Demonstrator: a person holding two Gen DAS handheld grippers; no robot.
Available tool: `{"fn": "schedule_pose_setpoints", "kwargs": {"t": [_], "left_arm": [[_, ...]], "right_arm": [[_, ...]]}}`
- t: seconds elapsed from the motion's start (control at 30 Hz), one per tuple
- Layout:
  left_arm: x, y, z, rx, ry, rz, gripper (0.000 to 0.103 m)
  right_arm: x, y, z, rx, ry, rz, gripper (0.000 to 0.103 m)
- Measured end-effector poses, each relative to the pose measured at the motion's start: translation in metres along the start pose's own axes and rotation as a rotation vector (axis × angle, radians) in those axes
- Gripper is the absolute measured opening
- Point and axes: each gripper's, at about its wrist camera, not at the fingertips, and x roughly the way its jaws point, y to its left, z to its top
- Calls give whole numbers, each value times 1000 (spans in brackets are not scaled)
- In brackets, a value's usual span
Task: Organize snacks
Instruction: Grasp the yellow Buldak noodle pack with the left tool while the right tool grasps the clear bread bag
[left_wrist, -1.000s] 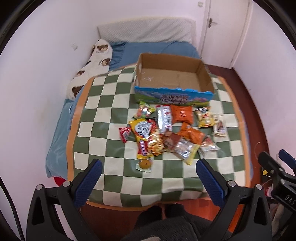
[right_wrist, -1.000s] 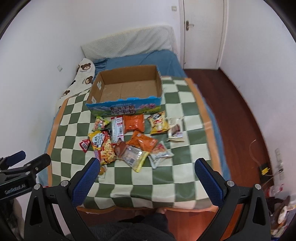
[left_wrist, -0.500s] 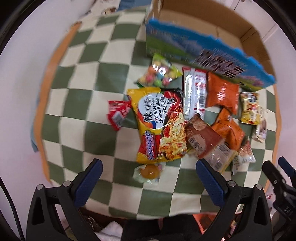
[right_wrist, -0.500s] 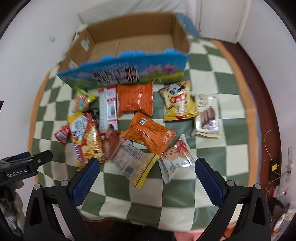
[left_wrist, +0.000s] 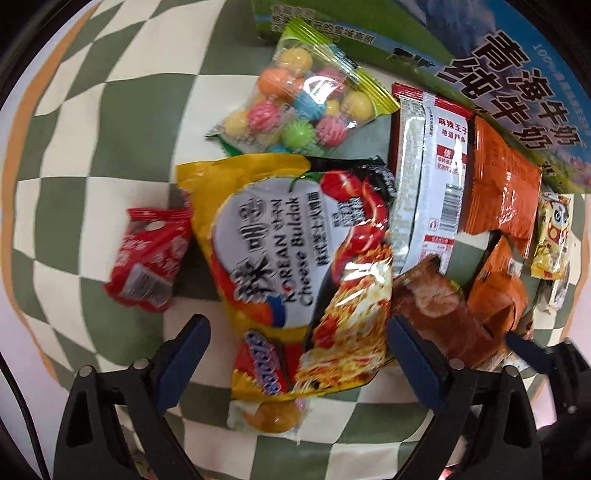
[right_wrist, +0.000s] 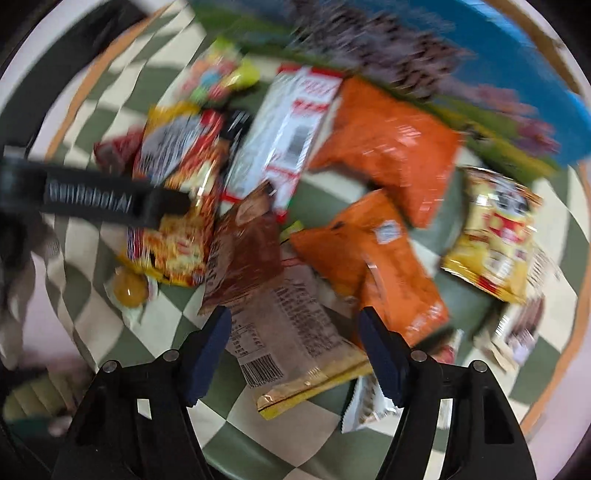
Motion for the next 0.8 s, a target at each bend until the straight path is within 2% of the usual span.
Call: {"fn": "schedule_pose_setpoints", "kwargs": {"t": [0.07, 0.17, 0.3, 0.4, 0.47, 0.53, 0.67, 0.7, 0.77, 0.8], "left_arm": [[6, -4, 3, 8, 1, -17, 94], [14, -10, 7, 23, -1, 1, 82], [17, -10, 3, 49, -29, 7, 77], [13, -13, -5, 77, -41, 4, 74], [6, -11, -16, 99, -37, 15, 74], [11, -13, -23, 135, -42, 53, 74], [20, -14, -45, 213, -43, 112, 74], [22, -16, -49, 234, -42, 119, 76], [33, -23, -50, 252, -38, 128, 78], [37, -25, -49, 255, -29, 128, 81]], "right_arm": [[13, 4, 5, -27, 38, 8, 73], [29, 5, 11, -9, 79, 50, 73], [33, 6, 11, 33, 69, 78, 71], [31, 3, 1, 59, 64, 60, 63], [29, -1, -9, 139, 58, 56, 57], [28, -16, -21, 303, 55, 87, 56], [34, -47, -54, 696, 60, 233, 56], [38, -51, -62, 782, 58, 295, 56], [45, -53, -67, 840, 72, 356, 59], [47, -52, -66, 839, 75, 356, 61]]}}
